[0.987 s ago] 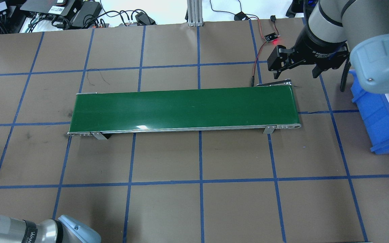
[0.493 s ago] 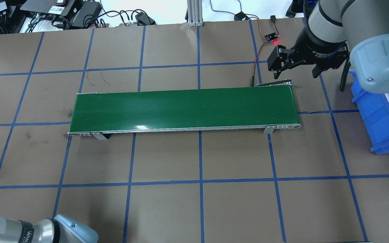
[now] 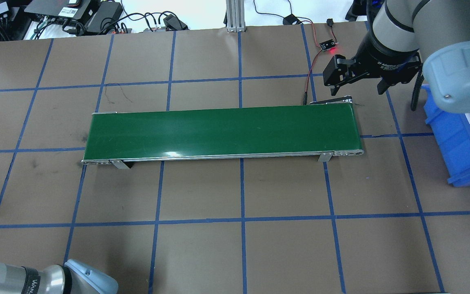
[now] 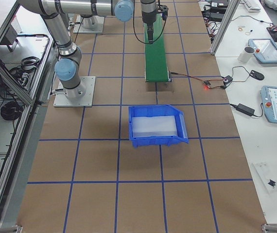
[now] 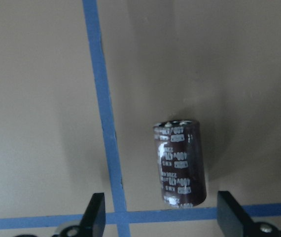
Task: Move capacitor from left to right
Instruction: 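Lower the left gripper over the brown capacitor and close on it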
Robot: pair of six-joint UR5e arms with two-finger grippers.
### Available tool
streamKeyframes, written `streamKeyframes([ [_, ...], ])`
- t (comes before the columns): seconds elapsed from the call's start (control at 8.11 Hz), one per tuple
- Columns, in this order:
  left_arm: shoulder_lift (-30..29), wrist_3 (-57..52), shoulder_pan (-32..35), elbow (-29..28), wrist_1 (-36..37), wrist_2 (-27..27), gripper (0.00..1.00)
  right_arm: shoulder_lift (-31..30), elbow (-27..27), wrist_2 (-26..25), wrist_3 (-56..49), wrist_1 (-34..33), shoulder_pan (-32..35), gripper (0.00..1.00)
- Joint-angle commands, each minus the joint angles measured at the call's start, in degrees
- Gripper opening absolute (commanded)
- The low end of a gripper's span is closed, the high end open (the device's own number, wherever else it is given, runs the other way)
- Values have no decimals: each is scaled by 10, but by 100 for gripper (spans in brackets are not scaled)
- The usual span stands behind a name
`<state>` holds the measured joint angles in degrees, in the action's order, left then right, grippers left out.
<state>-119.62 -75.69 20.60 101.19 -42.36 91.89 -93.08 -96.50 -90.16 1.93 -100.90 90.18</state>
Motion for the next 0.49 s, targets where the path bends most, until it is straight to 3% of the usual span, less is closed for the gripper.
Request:
streamKeyframes([
  [0.0,-1,13,0,1,0,-7,86,0,0,0,0,0,0,100],
  [0.37,-4,43,1,1,-1,-34,85,0,0,0,0,0,0,100],
])
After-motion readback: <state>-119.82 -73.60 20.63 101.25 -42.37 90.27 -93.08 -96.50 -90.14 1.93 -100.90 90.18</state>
